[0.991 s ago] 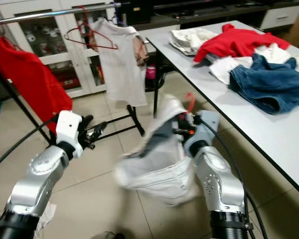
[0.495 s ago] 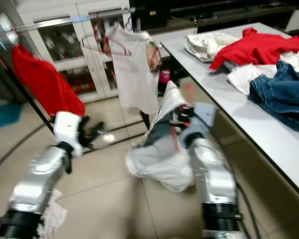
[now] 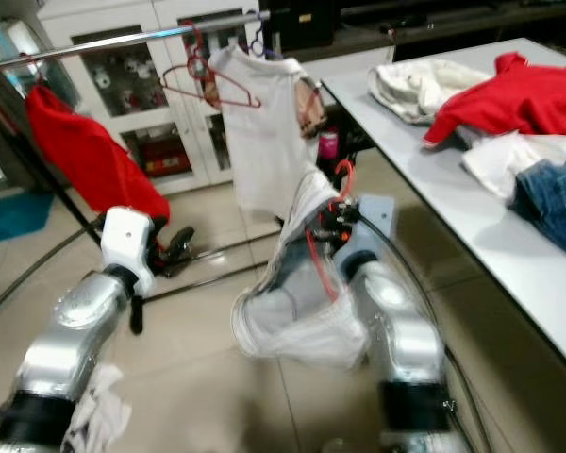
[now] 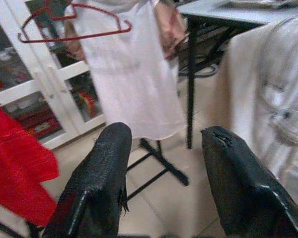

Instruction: Hang hanger

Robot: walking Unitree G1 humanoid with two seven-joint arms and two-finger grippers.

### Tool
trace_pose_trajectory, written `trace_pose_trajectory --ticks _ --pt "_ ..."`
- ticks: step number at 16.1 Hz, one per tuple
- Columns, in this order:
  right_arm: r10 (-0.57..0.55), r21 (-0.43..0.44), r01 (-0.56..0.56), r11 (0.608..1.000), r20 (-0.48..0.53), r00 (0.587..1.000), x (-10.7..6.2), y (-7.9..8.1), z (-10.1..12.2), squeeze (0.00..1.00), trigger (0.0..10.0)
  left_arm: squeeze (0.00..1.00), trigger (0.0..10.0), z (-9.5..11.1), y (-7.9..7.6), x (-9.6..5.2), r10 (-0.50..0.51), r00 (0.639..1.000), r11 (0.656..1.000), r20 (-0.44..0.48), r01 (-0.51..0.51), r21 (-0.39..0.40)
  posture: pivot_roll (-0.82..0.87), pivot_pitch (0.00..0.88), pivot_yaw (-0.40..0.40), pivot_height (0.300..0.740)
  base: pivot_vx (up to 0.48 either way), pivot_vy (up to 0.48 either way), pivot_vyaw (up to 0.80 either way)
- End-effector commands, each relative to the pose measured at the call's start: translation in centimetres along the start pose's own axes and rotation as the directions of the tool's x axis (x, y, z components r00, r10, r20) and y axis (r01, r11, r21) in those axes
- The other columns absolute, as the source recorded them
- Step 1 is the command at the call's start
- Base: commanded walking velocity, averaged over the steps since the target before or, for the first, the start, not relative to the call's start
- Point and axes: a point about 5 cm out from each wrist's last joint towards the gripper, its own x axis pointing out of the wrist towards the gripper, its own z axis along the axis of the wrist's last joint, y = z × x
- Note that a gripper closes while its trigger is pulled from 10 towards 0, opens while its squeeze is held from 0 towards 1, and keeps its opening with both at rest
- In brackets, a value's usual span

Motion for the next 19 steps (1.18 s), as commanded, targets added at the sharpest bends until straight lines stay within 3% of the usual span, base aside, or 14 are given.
trace_pose_trajectory --ticks 1,4,19 --pt "0.1 0.003 -0.1 0.995 0.06 0.993 0.4 2.32 1.43 0.0 10.0 0.0 10.0 0.19 1.24 -0.47 0.036 0.999 0.999 0.001 -0.036 0.019 -0.08 0.0 0.089 0.74 0.352 0.0 0.8" --pt "0.106 0.007 -0.106 0.994 0.056 0.993 0.5 2.53 1.18 0.0 10.0 0.0 10.0 0.29 1.41 -0.52 0.042 0.999 0.999 0.005 -0.042 0.024 -0.07 0.0 0.085 0.74 0.35 0.0 0.8" --pt "0.121 0.029 -0.123 0.992 0.076 0.99 0.82 2.8 1.42 0.0 10.0 0.0 10.0 0.7 1.38 -0.4 0.04 0.999 0.999 0.021 -0.04 0.015 -0.06 0.0 0.086 0.74 0.35 0.0 0.0"
